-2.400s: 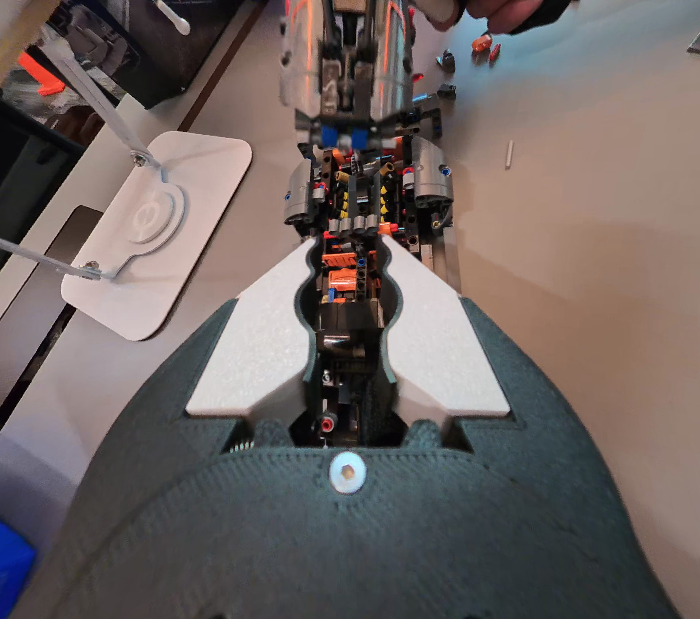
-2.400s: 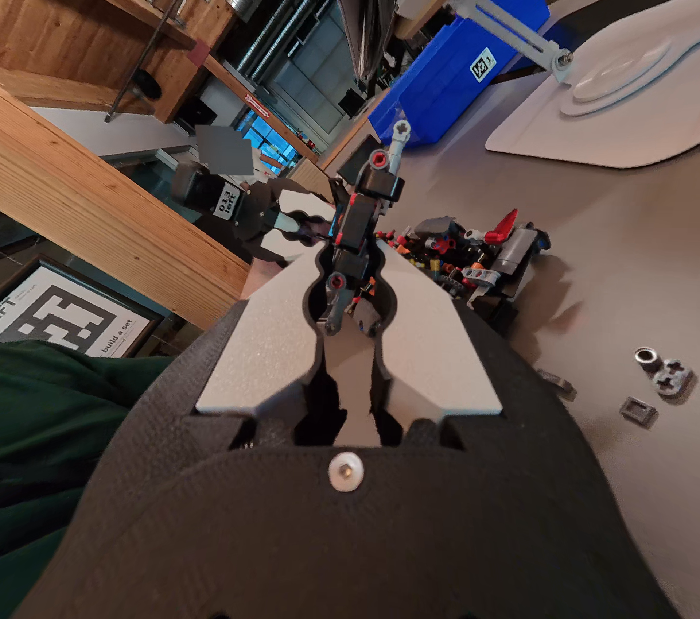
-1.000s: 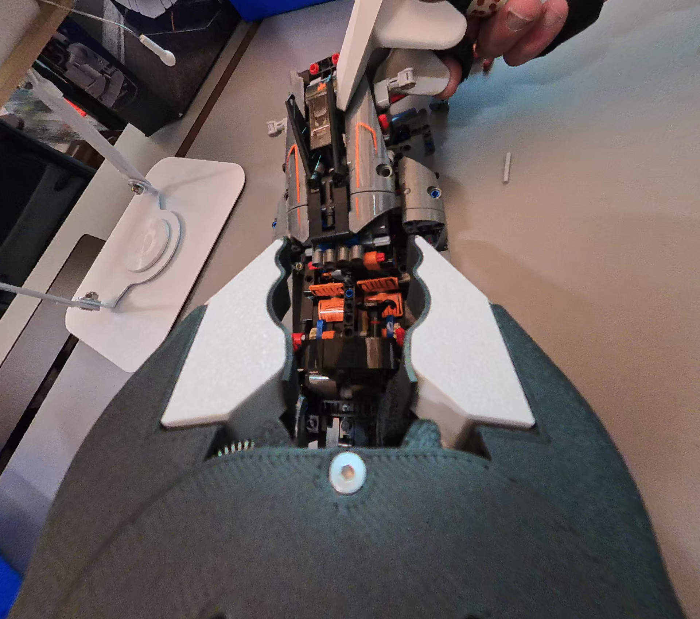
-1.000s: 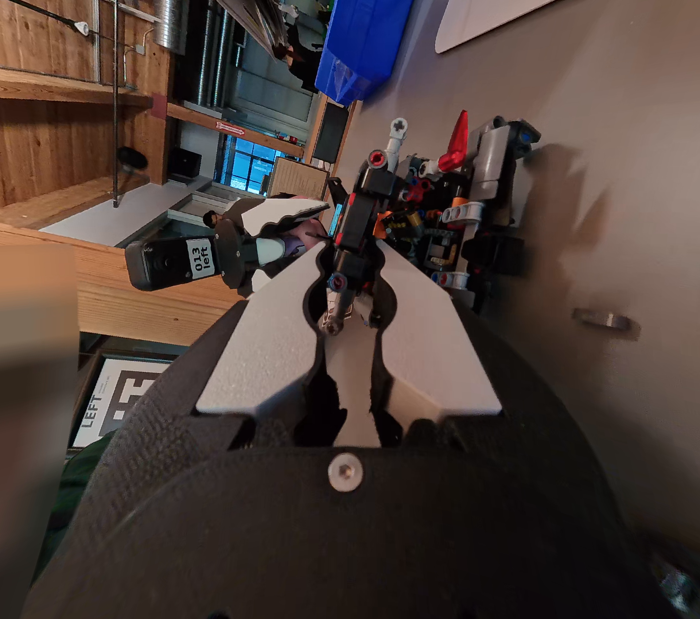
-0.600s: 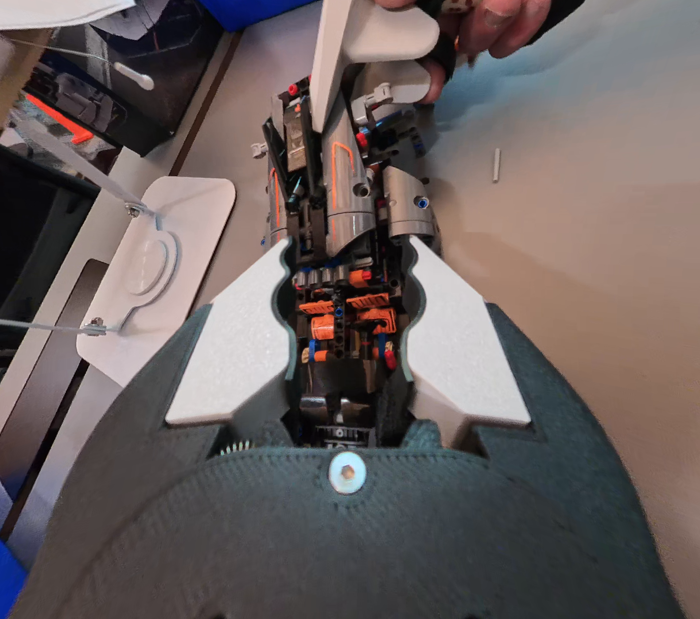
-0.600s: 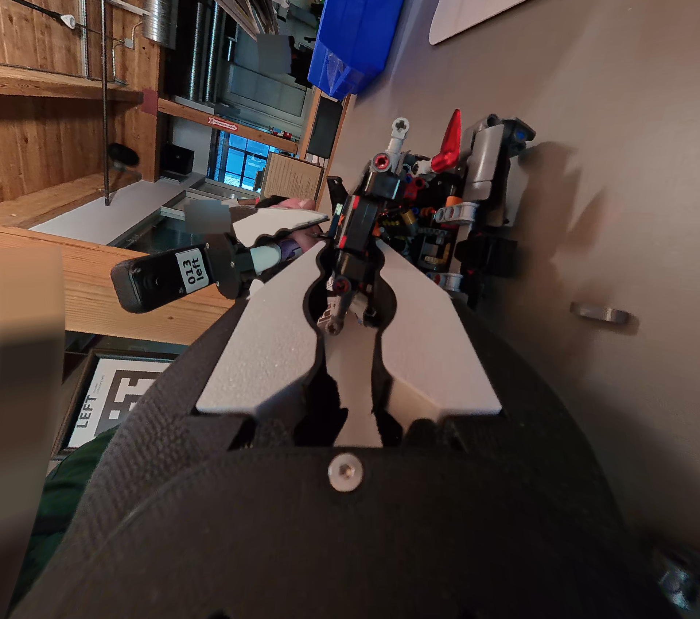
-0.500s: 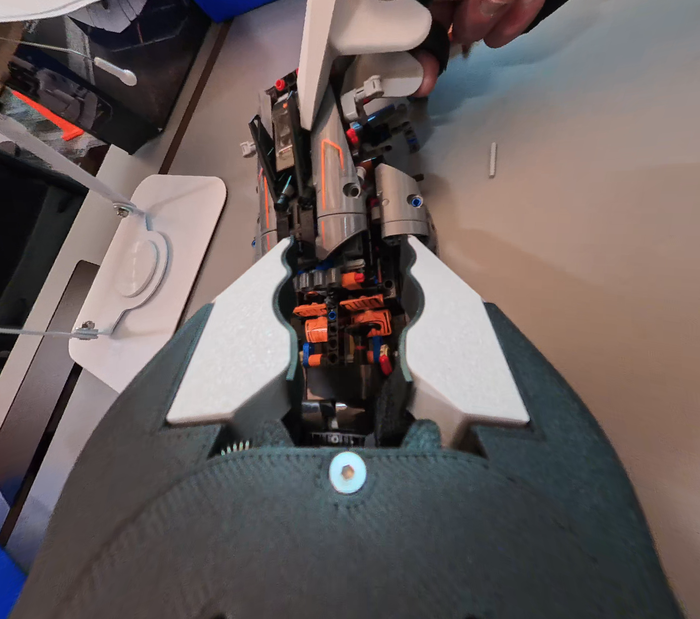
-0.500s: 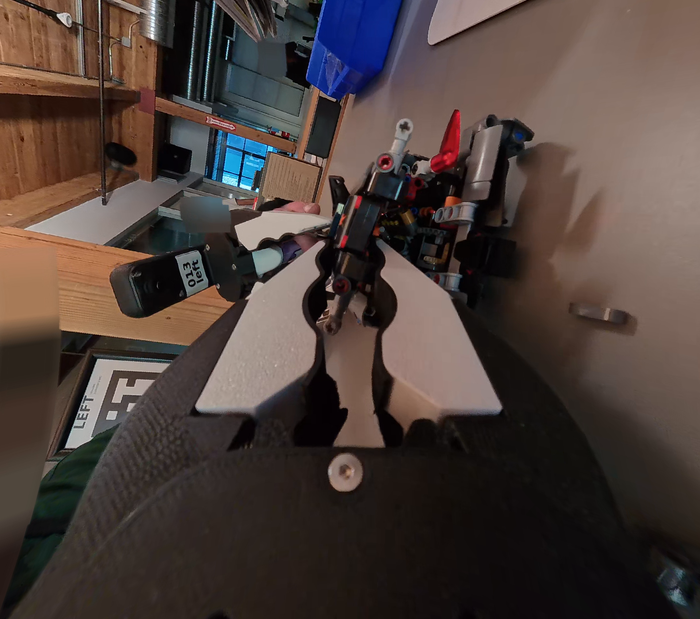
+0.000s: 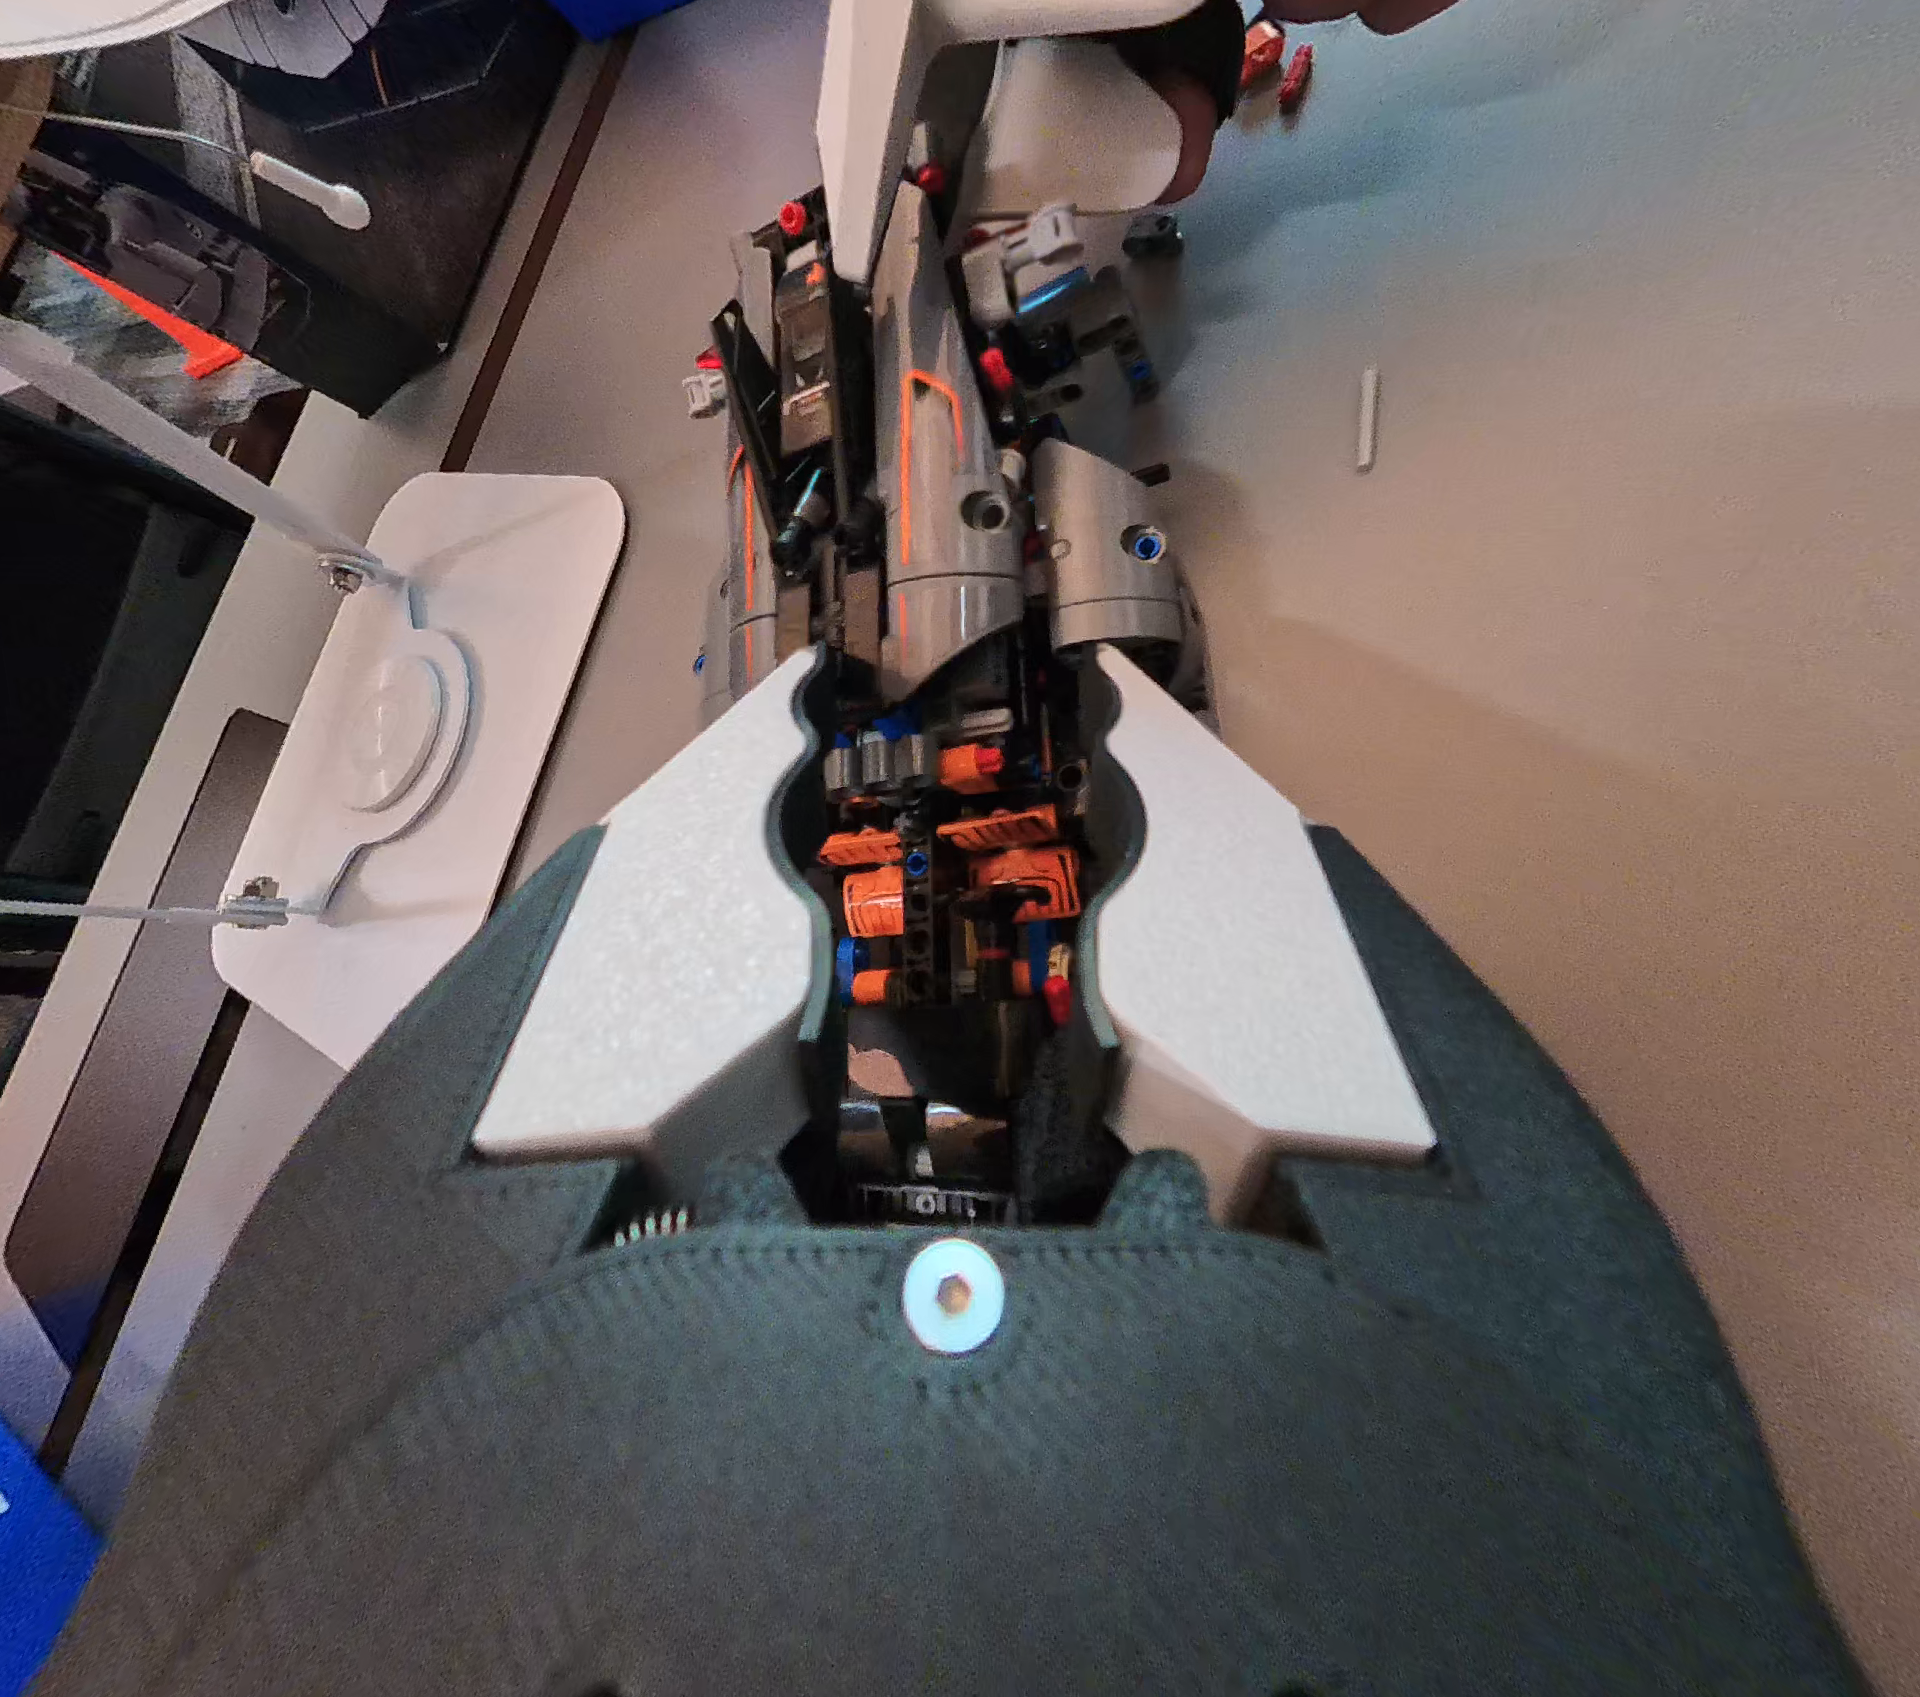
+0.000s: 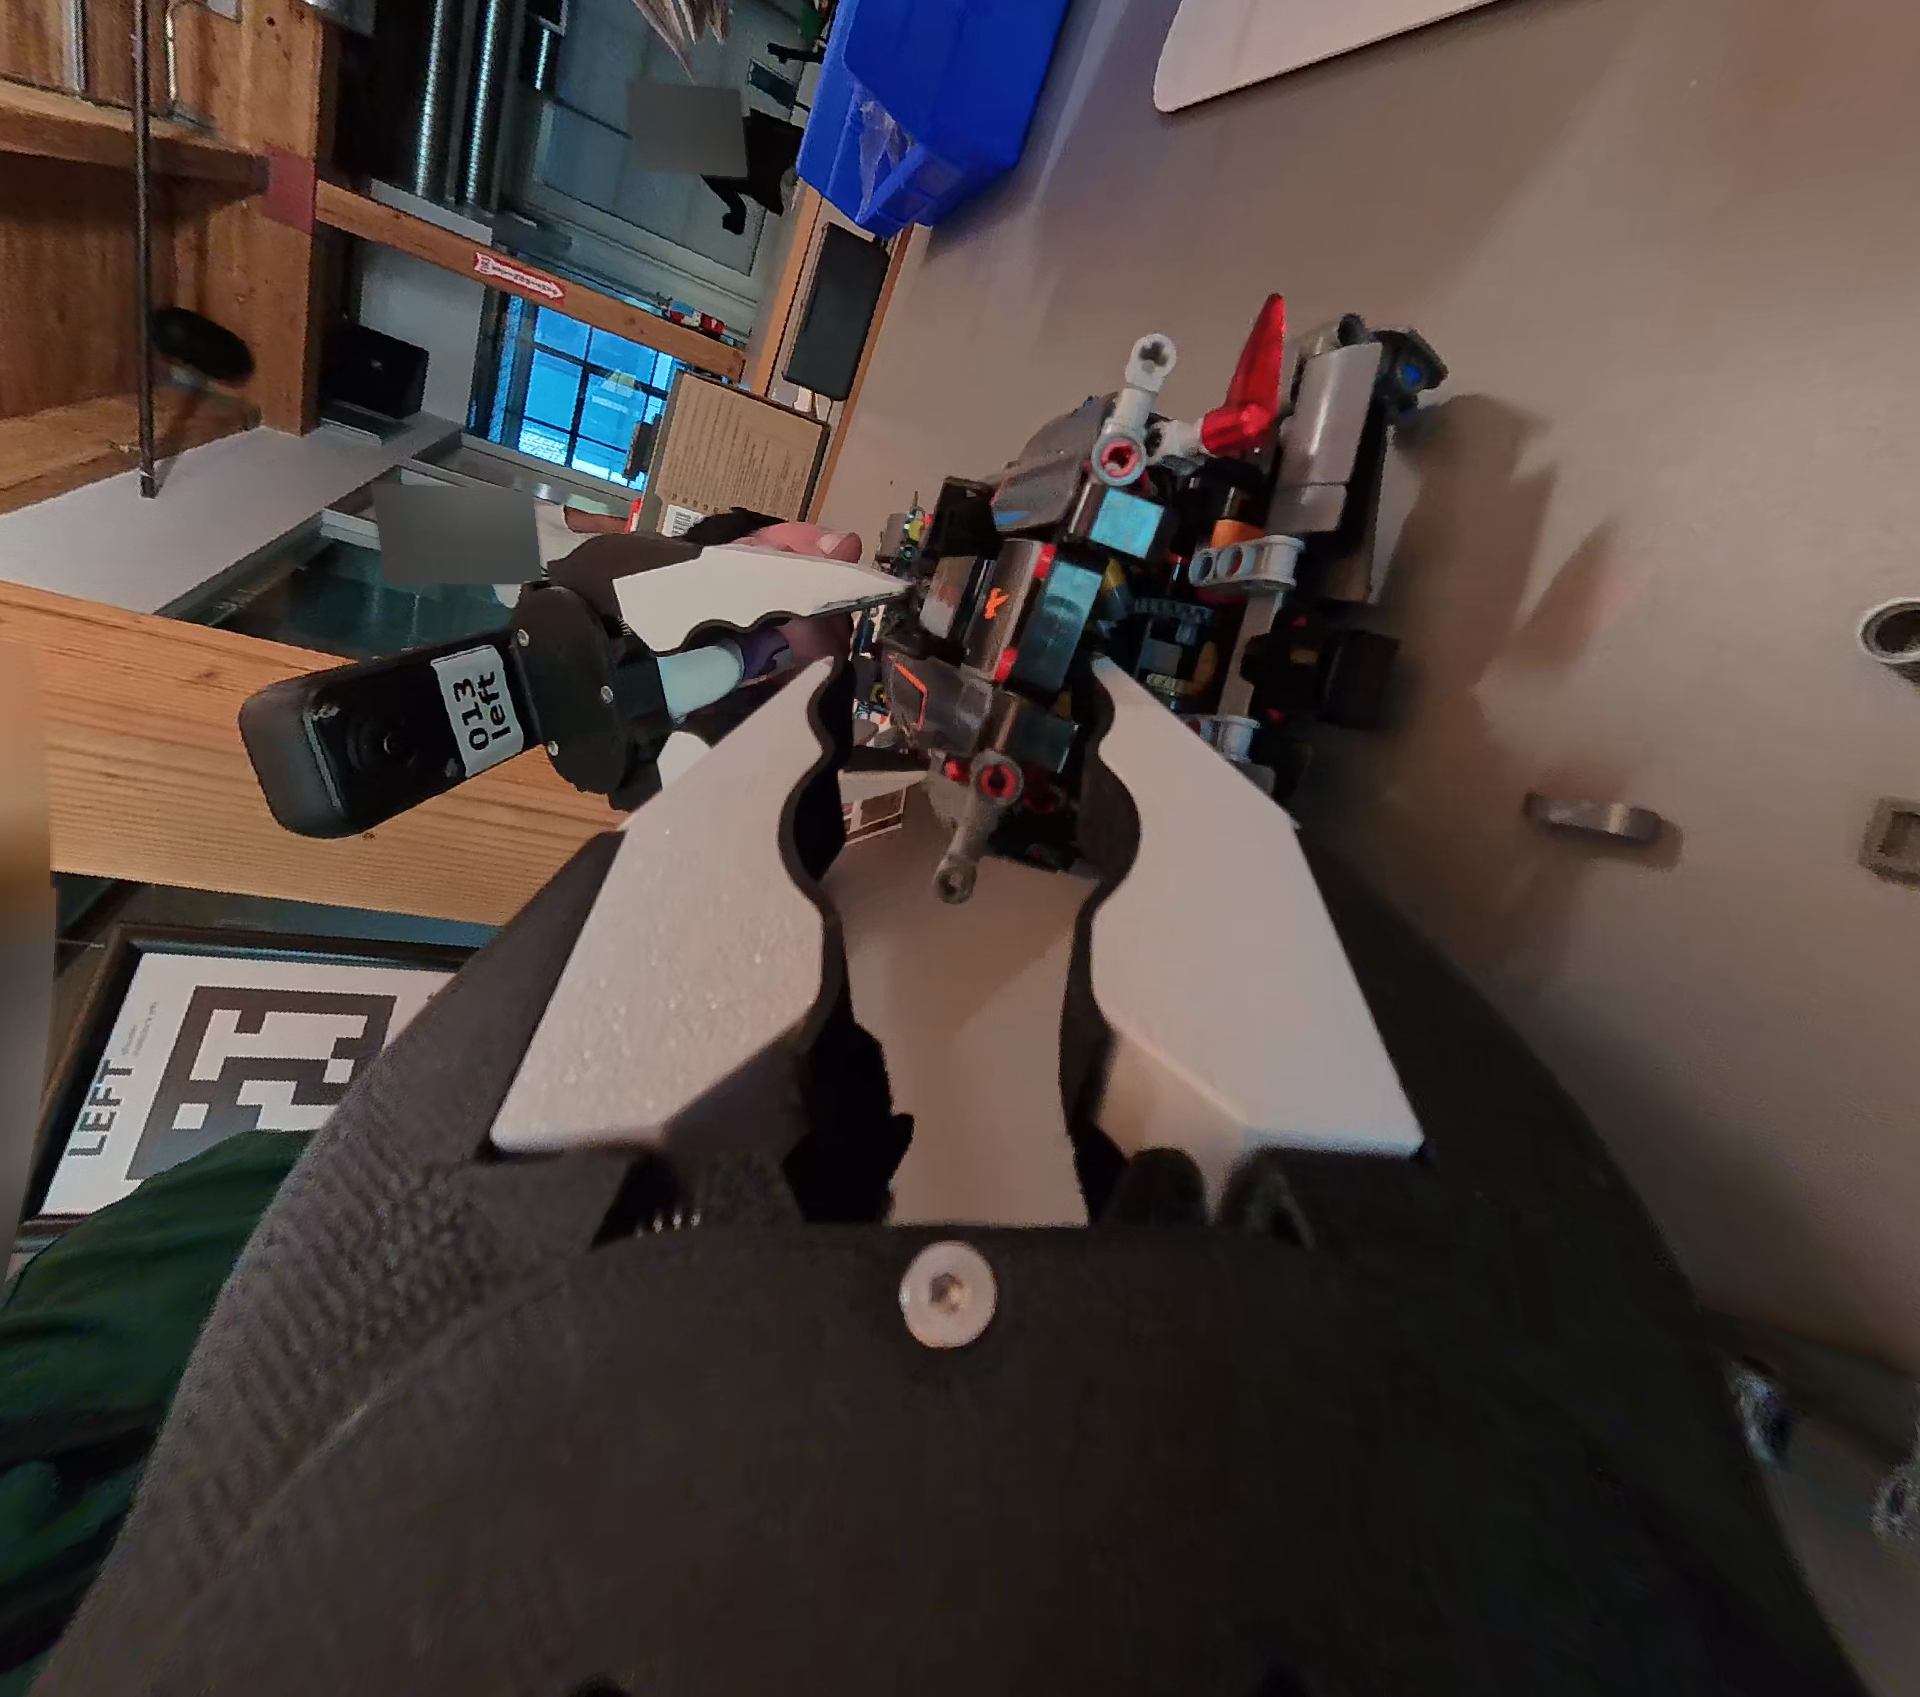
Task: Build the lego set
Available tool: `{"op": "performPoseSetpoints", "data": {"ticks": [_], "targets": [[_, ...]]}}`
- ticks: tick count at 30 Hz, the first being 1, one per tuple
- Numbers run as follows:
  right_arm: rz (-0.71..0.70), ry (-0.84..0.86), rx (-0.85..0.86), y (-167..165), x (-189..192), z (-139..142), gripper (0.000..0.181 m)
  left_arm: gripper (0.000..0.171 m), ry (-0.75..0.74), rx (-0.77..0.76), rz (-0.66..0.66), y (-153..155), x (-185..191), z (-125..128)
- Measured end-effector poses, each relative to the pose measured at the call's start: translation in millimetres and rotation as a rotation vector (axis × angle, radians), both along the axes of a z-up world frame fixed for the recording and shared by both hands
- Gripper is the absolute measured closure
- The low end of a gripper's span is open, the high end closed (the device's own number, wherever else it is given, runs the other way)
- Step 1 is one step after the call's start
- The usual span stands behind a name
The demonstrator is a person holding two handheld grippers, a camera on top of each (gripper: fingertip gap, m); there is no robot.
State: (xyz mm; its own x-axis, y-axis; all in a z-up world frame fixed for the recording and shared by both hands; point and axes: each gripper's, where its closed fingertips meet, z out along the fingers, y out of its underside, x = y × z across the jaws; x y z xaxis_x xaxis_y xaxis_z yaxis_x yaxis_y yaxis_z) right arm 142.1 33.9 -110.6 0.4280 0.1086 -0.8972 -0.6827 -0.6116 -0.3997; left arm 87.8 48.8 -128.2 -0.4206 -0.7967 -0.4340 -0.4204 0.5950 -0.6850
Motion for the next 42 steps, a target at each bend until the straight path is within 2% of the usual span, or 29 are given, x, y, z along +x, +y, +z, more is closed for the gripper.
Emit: {"op": "performPoseSetpoints", "data": {"ticks": [4,14,26,31,42], "targets": [[-0.002,-0.026,-0.009,-0.8,2.4,-2.3,0.143,0.136,-0.014,0.006,0.015,2.4,1.7,1.6],[0.024,-0.176,-0.061,-4.0,9.6,-11.2,0.142,0.146,-0.028,0.009,0.031,6.2,4.4,3.3],[-0.031,-0.293,-0.042,-6.0,32.4,-4.9,0.154,0.148,-0.026,-0.045,0.027,7.5,5.8,3.8],[-0.001,-0.285,-0.052,-4.5,29.0,-10.4,0.164,0.148,-0.024,-0.062,0.021,7.5,5.9,3.9],[0.077,-0.303,-0.118,-9.6,25.2,-16.9,0.163,0.147,-0.012,-0.094,0.009,6.9,5.6,3.1]]}}
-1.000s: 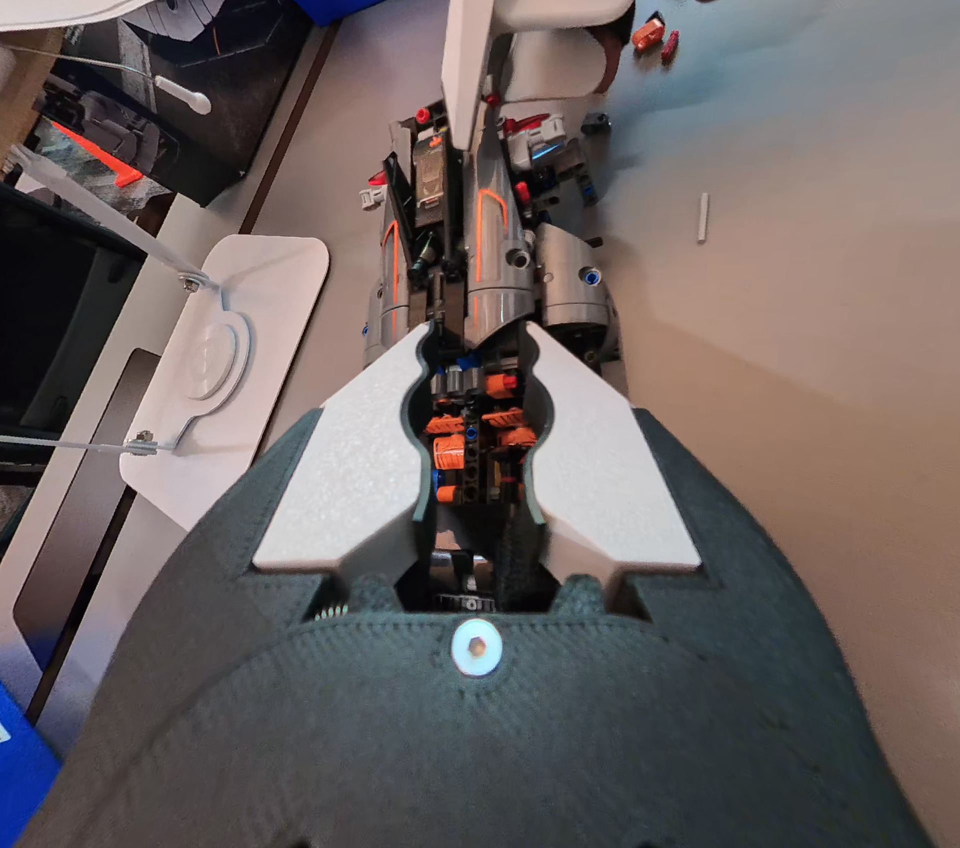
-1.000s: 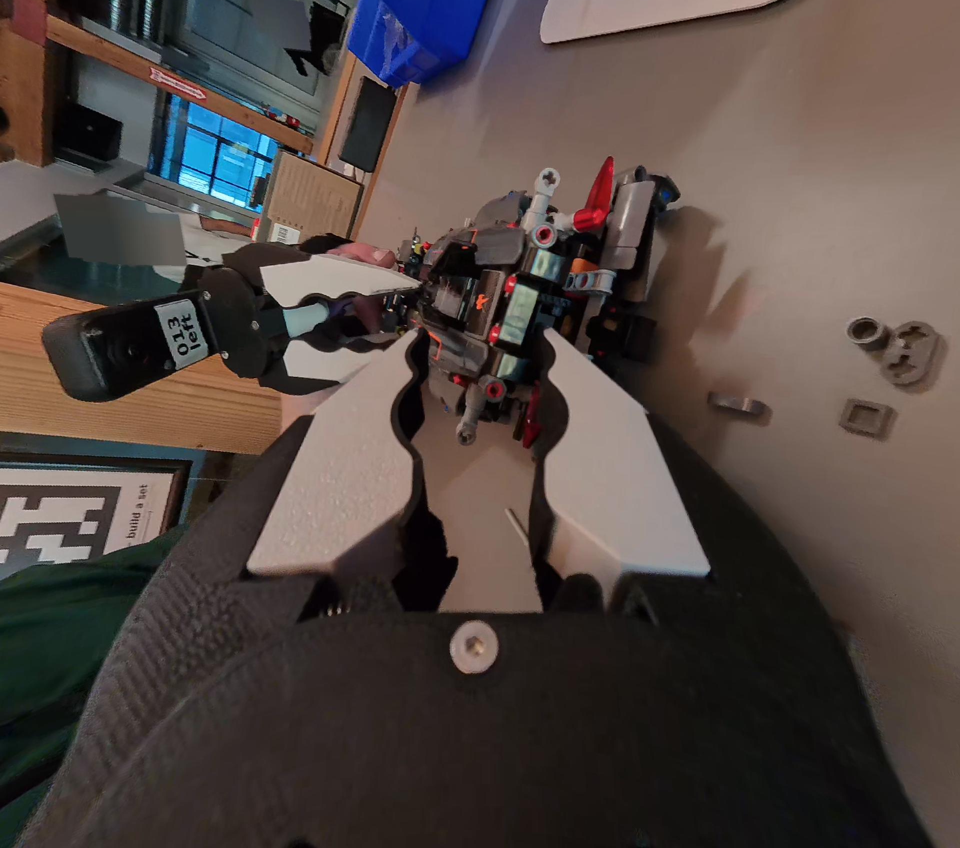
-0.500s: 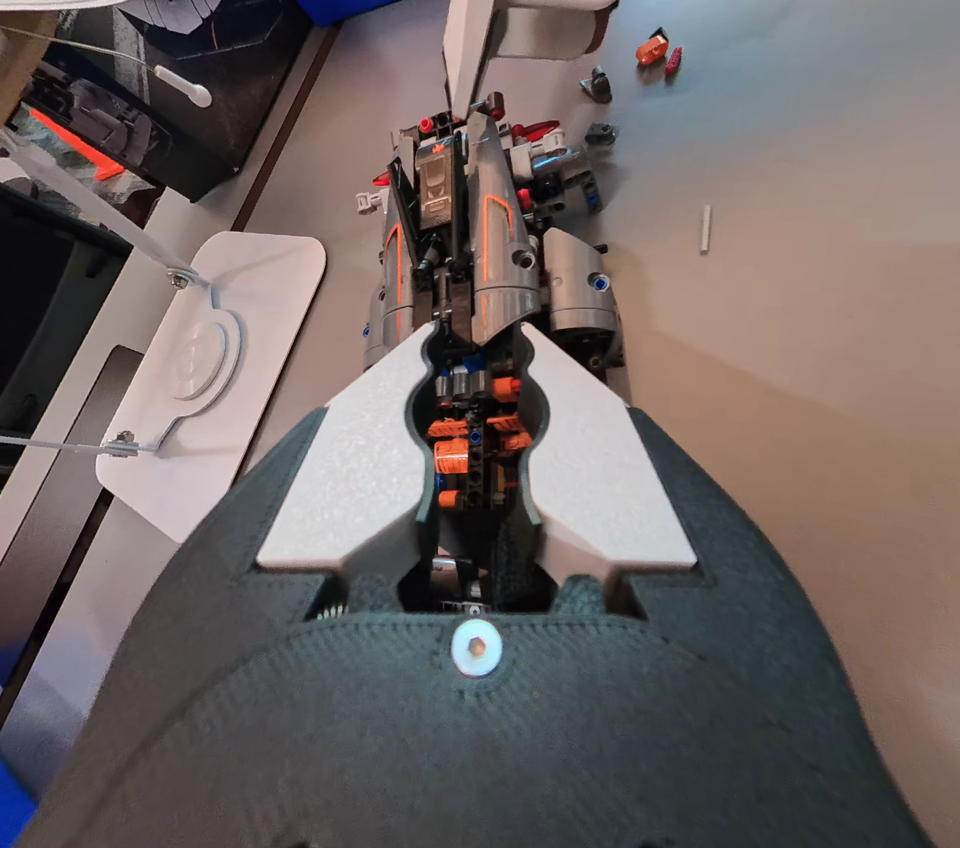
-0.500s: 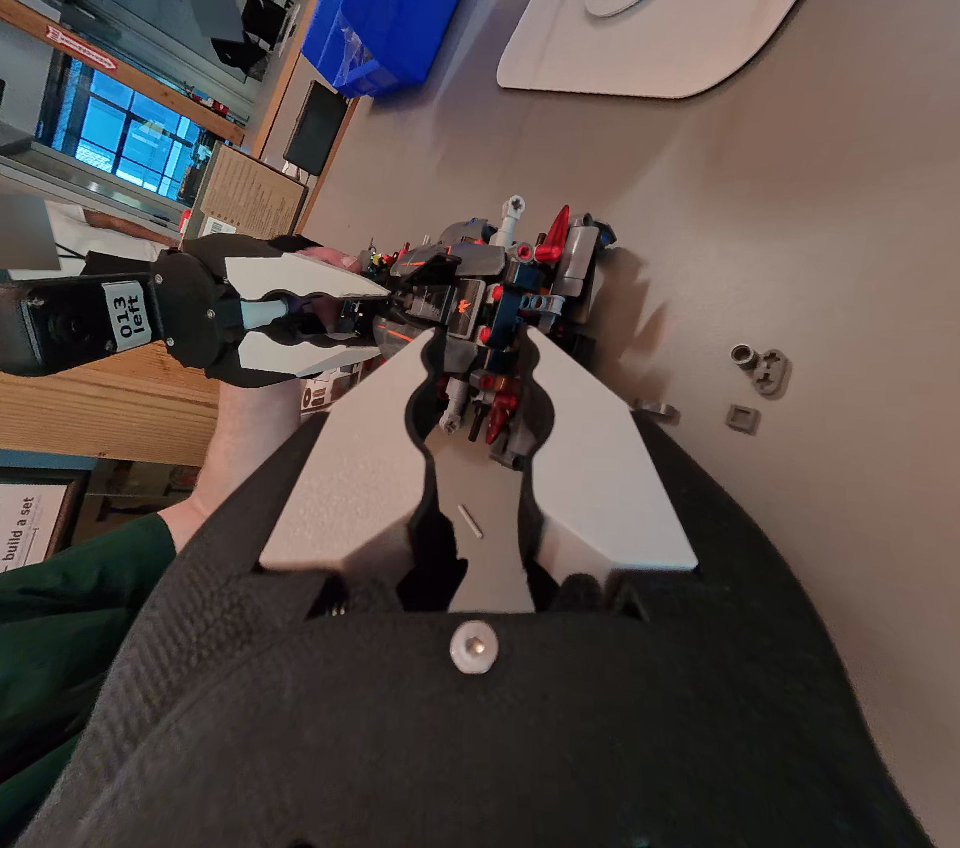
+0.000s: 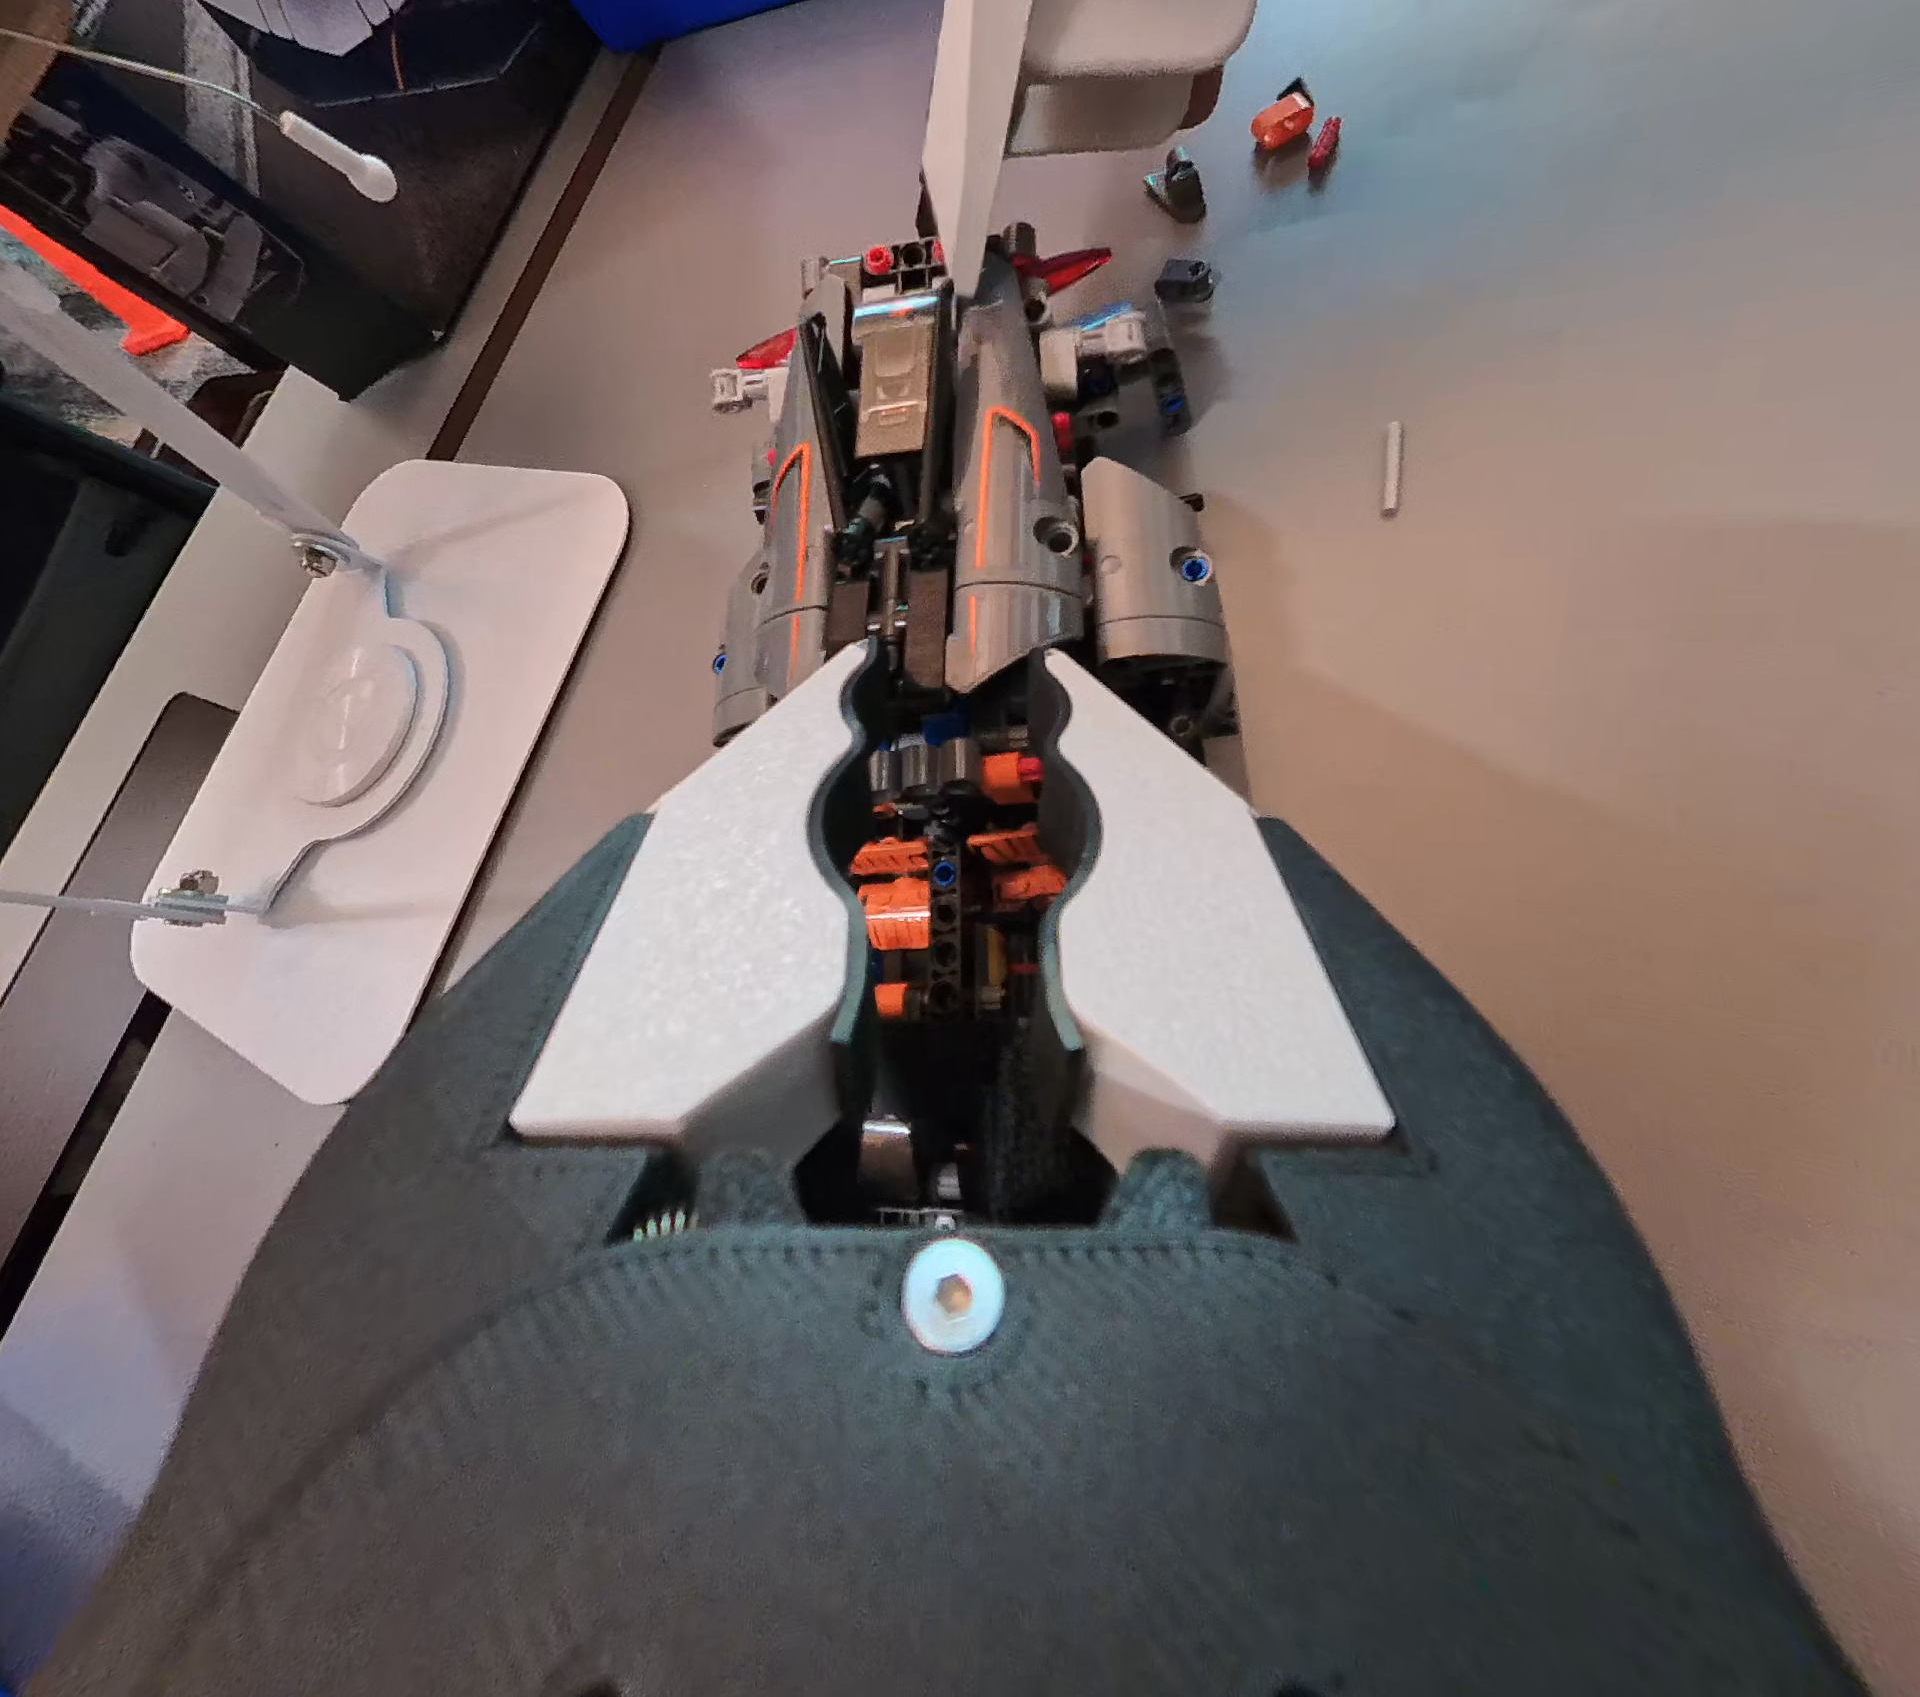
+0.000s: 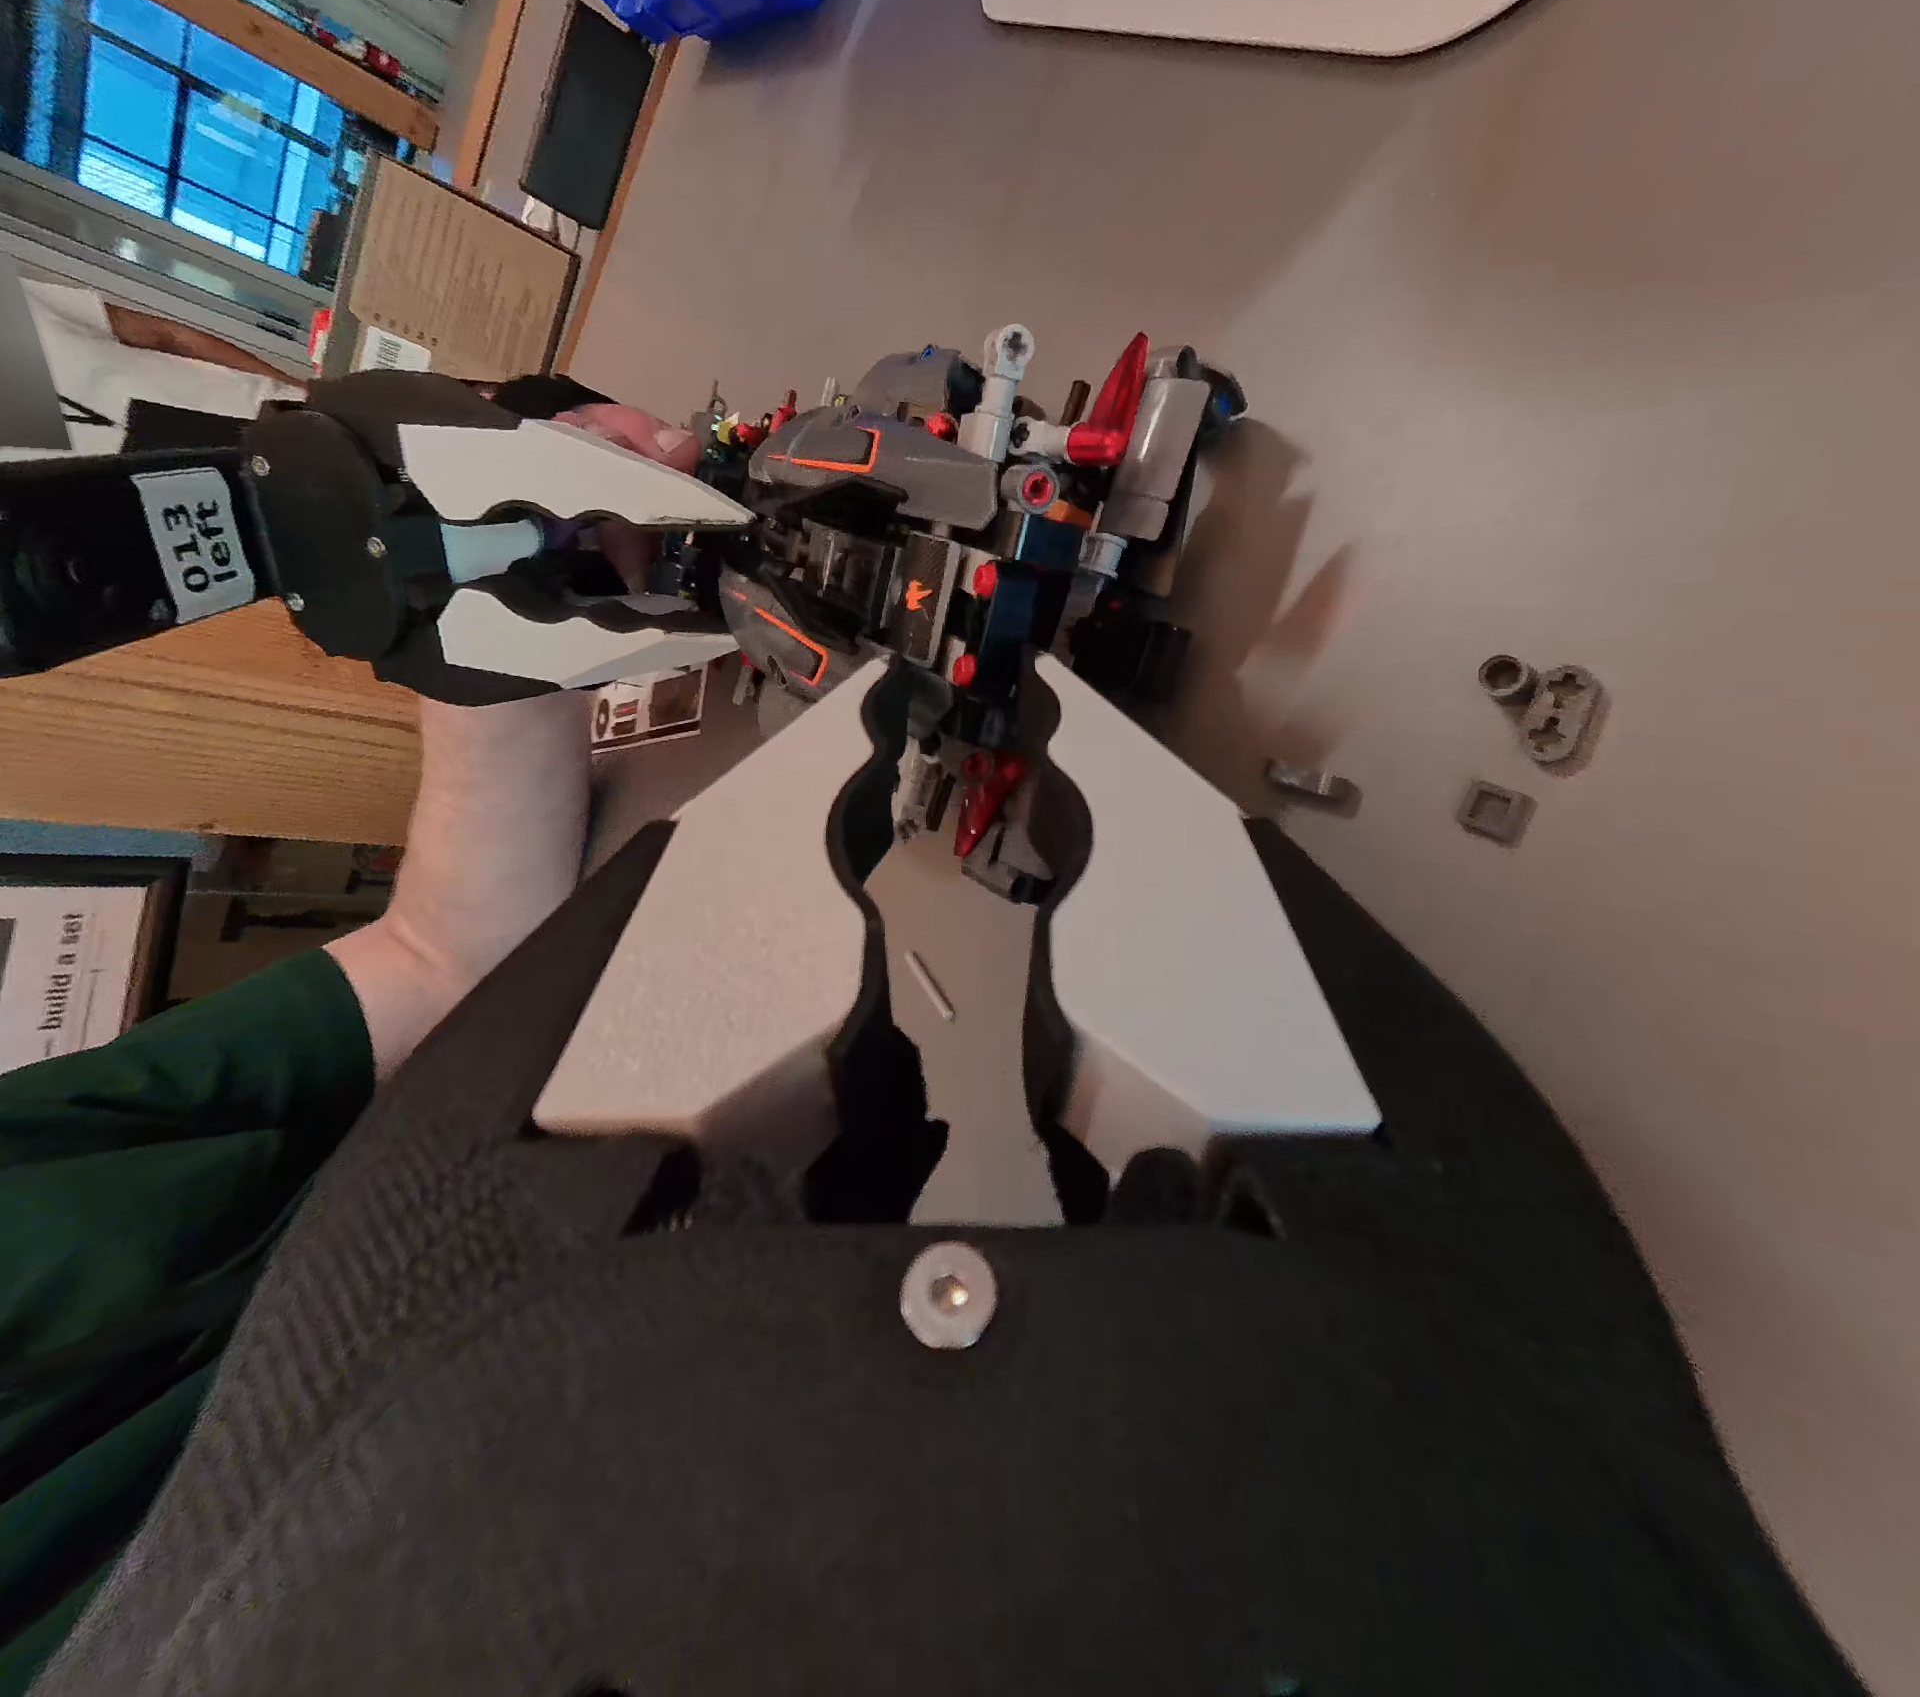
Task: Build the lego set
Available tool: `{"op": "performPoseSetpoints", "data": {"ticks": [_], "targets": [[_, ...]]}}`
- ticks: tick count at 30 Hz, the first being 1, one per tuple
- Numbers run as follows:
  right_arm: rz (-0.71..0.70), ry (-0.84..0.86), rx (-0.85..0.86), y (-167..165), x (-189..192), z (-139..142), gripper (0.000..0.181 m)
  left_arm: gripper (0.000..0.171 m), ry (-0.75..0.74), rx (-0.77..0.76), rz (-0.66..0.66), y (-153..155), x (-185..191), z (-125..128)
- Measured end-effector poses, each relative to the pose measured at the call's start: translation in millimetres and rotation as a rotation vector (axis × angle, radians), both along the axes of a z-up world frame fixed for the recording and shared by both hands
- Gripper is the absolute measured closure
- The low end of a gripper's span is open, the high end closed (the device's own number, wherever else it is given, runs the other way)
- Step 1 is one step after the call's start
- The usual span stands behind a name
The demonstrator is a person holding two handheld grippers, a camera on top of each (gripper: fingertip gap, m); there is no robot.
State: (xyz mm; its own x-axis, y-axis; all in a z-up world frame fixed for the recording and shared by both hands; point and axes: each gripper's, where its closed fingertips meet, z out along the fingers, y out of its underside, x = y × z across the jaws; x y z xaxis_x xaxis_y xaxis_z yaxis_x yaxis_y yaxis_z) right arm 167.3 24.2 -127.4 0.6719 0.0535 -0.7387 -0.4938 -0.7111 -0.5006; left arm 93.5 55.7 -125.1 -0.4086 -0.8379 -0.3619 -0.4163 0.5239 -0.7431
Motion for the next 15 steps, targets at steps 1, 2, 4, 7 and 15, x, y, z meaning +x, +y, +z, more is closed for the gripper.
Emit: {"op": "performPoseSetpoints", "data": {"ticks": [1,2,4,7,15], "targets": [[-0.003,0.007,0.009,0.6,0.8,2.3,0.162,0.147,-0.002,-0.002,0.001,0.2,0.3,0.3],[-0.005,0.0,0.01,0.3,1.5,2.6,0.159,0.147,-0.002,-0.005,0.003,0.6,0.6,0.4],[-0.004,-0.005,0.021,-1.4,1.2,7.0,0.154,0.147,-0.002,-0.008,0.001,0.6,0.8,0.6],[-0.016,-0.047,0.039,-4.3,7.2,15.1,0.155,0.147,-0.004,-0.013,0.005,1.4,1.2,0.8],[-0.001,-0.06,0.037,7.8,11.1,9.9,0.161,0.148,-0.007,-0.02,-0.007,0.4,0.9,1.3]]}}
